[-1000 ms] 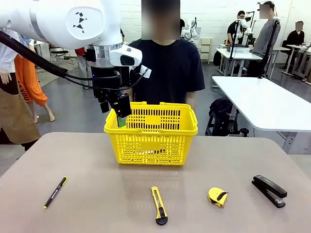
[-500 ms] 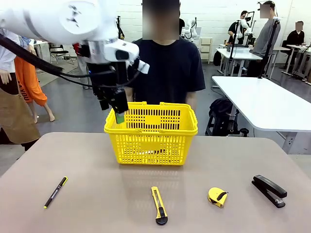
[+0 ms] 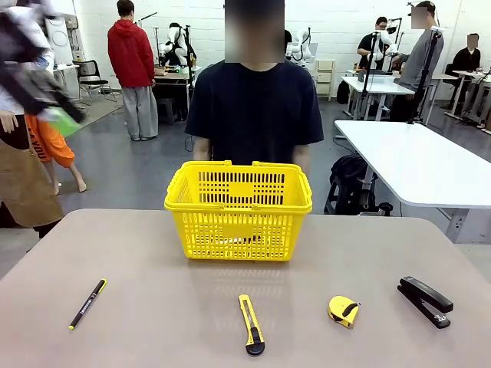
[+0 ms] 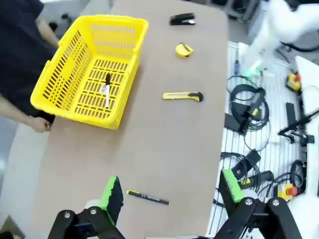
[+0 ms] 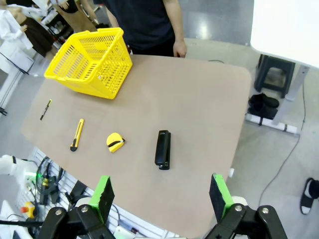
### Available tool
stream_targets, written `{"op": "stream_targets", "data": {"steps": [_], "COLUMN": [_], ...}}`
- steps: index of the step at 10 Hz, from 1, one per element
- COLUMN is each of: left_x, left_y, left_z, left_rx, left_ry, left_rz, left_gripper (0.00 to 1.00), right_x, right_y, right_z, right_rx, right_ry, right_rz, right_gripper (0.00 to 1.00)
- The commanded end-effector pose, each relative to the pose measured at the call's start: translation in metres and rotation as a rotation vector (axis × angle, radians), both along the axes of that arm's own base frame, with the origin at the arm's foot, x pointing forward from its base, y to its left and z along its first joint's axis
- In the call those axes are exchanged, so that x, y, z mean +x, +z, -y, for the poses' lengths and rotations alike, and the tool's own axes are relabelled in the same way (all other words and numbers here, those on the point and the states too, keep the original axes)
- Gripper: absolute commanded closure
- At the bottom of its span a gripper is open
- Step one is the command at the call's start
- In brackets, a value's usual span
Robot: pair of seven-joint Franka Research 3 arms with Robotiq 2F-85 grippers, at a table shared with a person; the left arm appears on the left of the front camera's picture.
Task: Place the items the person wants into the basket.
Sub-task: Pick up the item the person points to and place it in the Market Basket.
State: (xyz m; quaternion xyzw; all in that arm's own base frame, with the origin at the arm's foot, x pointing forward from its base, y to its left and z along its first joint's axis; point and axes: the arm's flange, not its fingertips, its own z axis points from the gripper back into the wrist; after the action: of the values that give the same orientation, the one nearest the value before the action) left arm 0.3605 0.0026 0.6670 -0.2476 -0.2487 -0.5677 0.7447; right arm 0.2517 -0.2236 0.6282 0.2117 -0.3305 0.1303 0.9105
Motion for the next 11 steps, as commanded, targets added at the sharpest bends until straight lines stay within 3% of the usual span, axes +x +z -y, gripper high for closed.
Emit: {"op": "stream_targets", "data": {"steps": [1,3,6,8,11], "left_x": [0.037,0.050,0.057,0.031,-0.021], "left_y": [-0.015,-0.034,-0.057,-0.056,-0.043], "left_z": [-0.076,-0.128,-0.154,-0.164,-0.178], "left_rx": [-0.095,-0.206,-0.226,-0.169,-0.085], "left_ry": [-0.070,-0.033,0.226,0.348,0.413], "left_rz": [-0.017,-0.004,-0.010,0.016,0.064], "left_gripper": [0.00,0.00,0.00,0.00,0.00], "right_x": [0.000,0.000,0.000,0.000,0.000], "right_y": [0.000,0.000,0.000,0.000,0.000], "right_z": [-0.001,-0.001,-0.001,-0.001,-0.001], "right_rx": [0.004,0.004,0.004,0.004,0.004], "right_ry": [0.014,0.014,0.014,0.014,0.014], "right_rz": [0.006,0.006,0.006,0.006,0.006], "right_gripper": [0.00,0.00,0.00,0.00,0.00]}}
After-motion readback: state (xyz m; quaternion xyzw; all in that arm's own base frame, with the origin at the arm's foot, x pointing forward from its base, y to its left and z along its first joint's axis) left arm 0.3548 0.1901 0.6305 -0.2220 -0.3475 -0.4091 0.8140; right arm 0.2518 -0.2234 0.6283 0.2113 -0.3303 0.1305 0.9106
